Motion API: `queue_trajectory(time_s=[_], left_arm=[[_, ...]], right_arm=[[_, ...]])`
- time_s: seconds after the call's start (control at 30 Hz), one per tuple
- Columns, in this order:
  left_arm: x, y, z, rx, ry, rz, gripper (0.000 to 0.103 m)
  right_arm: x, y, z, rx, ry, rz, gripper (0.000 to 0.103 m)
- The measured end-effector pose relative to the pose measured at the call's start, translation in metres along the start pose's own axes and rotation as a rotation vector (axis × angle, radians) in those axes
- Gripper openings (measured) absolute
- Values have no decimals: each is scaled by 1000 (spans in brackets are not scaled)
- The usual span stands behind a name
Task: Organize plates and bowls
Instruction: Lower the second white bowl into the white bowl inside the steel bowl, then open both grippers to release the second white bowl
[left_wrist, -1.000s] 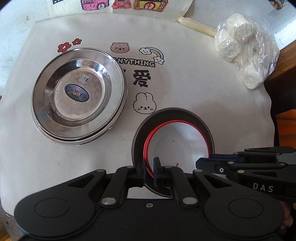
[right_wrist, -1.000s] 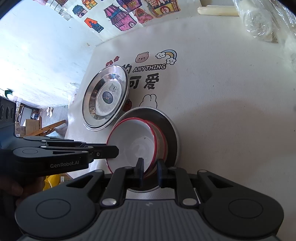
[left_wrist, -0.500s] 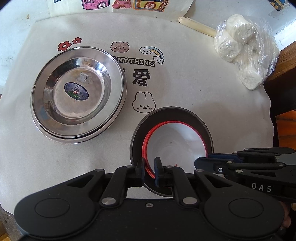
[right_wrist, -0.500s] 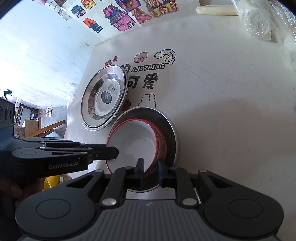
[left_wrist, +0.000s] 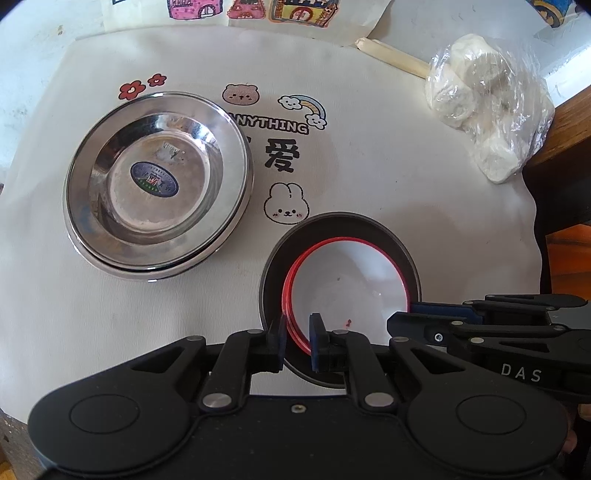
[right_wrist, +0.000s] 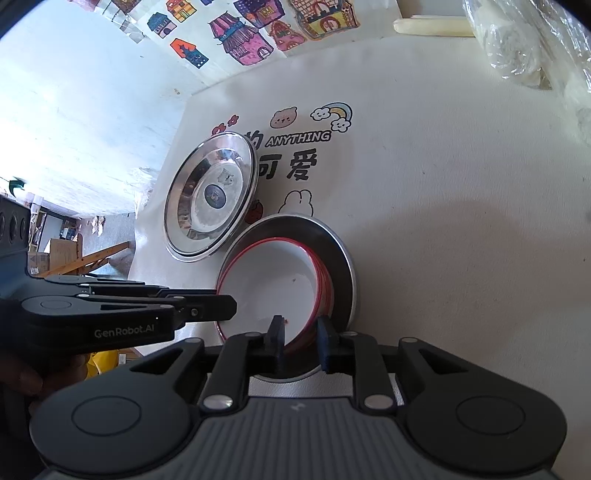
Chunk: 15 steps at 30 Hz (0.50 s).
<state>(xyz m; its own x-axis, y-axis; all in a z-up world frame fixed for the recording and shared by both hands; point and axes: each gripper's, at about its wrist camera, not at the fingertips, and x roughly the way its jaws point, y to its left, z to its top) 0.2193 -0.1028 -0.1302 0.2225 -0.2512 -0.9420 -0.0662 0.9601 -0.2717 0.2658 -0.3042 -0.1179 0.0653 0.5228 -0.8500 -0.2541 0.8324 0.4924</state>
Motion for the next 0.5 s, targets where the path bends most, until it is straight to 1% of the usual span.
queue_trajectory(time_s=[0.23,0.43,0.5], left_arm=[[-8,3,-3,-7,-12,0,16],[-19,5,-5,-21,-52,24,17],[-22,7,-4,-25,-64,36,21]], right_arm=[[-5,4,0,-36,-20,-19,23],[-16,5,0,-59,-59,-46,26],[-20,6,0,-68,-73,-55,27]])
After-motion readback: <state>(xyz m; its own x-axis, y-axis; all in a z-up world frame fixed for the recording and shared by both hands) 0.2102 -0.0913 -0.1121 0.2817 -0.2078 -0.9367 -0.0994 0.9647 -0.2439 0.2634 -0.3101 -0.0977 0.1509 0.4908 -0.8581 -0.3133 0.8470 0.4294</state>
